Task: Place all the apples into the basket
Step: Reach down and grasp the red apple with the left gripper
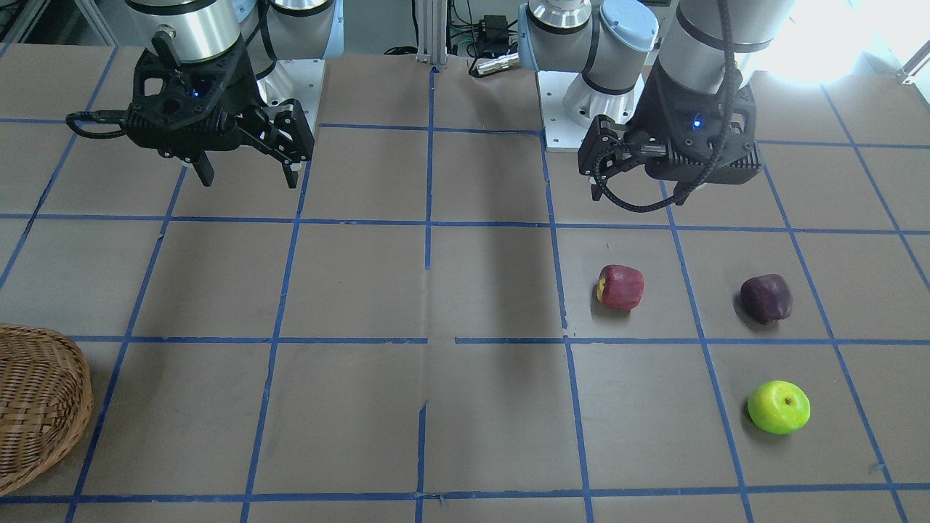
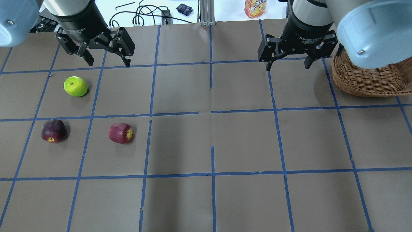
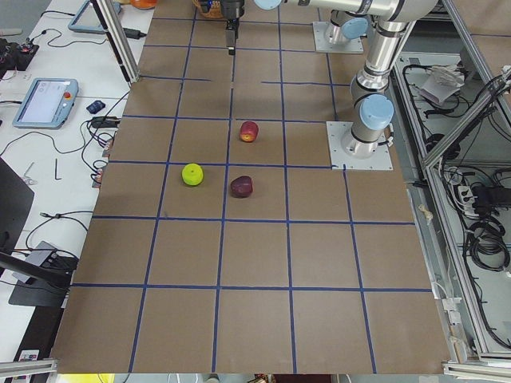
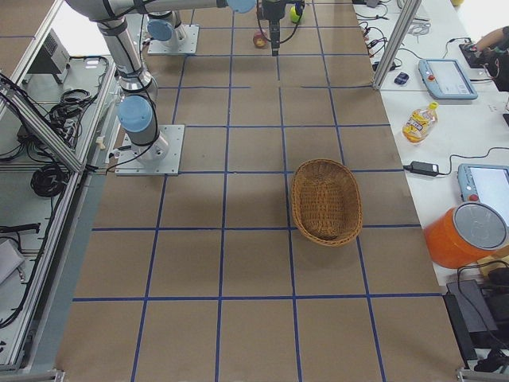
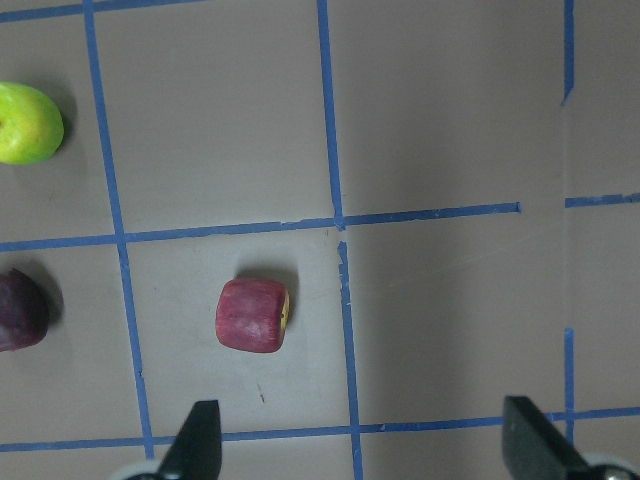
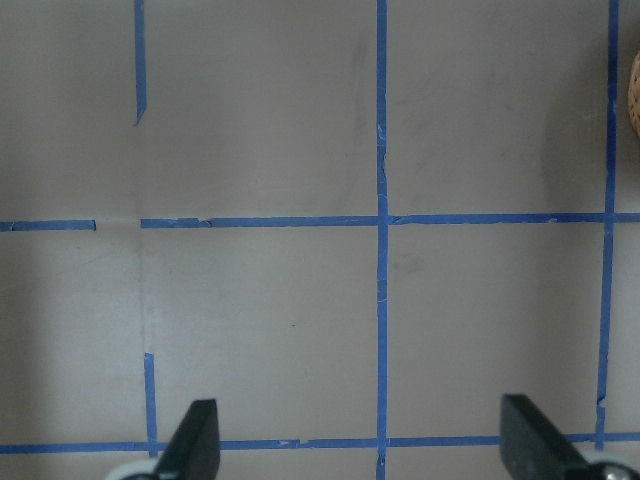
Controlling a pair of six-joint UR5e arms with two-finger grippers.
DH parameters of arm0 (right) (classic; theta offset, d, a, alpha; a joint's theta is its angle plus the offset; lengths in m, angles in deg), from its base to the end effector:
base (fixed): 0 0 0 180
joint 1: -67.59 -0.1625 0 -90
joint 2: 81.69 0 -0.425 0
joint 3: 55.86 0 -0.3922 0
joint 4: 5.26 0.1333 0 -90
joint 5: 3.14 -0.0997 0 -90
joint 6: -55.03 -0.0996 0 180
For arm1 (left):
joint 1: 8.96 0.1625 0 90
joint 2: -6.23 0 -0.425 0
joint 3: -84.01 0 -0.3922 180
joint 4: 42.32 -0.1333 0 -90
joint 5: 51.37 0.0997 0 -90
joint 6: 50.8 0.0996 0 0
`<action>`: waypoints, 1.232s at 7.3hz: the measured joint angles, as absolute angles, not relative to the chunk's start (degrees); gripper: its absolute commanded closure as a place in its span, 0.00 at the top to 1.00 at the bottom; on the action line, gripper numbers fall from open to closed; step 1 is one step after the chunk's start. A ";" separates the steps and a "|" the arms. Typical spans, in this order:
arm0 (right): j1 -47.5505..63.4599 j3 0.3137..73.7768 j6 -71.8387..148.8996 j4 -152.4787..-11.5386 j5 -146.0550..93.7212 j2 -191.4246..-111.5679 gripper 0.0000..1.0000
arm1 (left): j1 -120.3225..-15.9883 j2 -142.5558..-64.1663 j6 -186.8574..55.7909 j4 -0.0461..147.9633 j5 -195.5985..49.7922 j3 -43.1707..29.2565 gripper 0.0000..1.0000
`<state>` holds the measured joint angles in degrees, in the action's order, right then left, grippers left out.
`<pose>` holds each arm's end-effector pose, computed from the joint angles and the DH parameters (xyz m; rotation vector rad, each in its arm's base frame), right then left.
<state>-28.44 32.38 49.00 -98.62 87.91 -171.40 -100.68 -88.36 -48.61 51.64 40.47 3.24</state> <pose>0.1835 -0.4854 0.5067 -0.0012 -3.1294 0.1343 -0.1458 -0.5217 0.5195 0.1058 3.1076 -0.0182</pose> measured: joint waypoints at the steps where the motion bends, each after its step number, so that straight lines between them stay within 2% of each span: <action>1: -28.43 32.38 48.98 -98.61 87.91 -171.41 1.00 | -100.68 -88.56 -48.63 51.61 40.48 3.35 1.00; 6: -28.43 32.38 48.97 -98.73 87.91 -171.40 1.00 | -98.96 -89.96 -48.10 51.44 40.68 1.38 1.00; 9: -28.44 32.44 48.95 -98.62 87.91 -171.42 1.00 | -93.31 -93.79 -38.68 40.54 40.50 -10.29 1.00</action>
